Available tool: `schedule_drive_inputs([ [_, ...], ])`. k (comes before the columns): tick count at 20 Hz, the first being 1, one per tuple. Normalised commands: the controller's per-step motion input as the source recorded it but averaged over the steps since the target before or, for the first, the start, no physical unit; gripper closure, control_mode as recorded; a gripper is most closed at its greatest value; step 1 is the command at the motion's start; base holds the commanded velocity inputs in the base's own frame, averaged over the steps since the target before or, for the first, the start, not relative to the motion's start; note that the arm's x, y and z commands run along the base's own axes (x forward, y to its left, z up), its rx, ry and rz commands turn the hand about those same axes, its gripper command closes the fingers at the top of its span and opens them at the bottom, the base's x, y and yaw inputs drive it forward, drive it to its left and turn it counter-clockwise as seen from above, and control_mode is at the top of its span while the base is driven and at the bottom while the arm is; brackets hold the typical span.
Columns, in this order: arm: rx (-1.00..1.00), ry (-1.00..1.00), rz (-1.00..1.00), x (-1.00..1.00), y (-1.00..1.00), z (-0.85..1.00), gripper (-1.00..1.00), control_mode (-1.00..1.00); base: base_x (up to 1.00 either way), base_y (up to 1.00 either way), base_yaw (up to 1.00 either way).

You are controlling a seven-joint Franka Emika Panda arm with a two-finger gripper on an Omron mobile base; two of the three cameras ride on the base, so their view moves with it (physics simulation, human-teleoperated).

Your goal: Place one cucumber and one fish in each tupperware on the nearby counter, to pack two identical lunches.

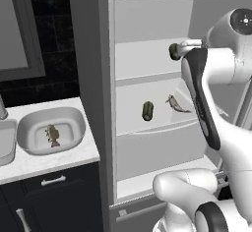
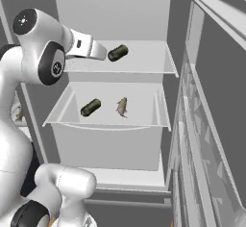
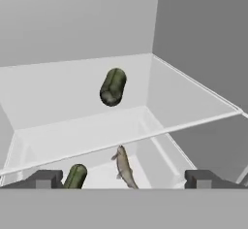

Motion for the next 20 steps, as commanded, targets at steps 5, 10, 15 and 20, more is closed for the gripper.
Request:
schedule_drive_inputs([
  [5,0.00,0.00,-0.01,0.67,0.00,-0.20,-1.00,-1.00,0.00,0.00,0.00],
  [10,0.00,0.05,0.00,0.70,-0.01,-0.02,-1.00,-1.00,0.00,0.00,0.00],
  [15,0.00,0.09,0.00,0.64,-0.15,-0.08,-1.00,-1.00,0.00,0.00,0.00],
  [20,0.00,0.11,0.00,0.68,-0.19,-0.16,-1.00,-1.00,0.00,0.00,0.00],
])
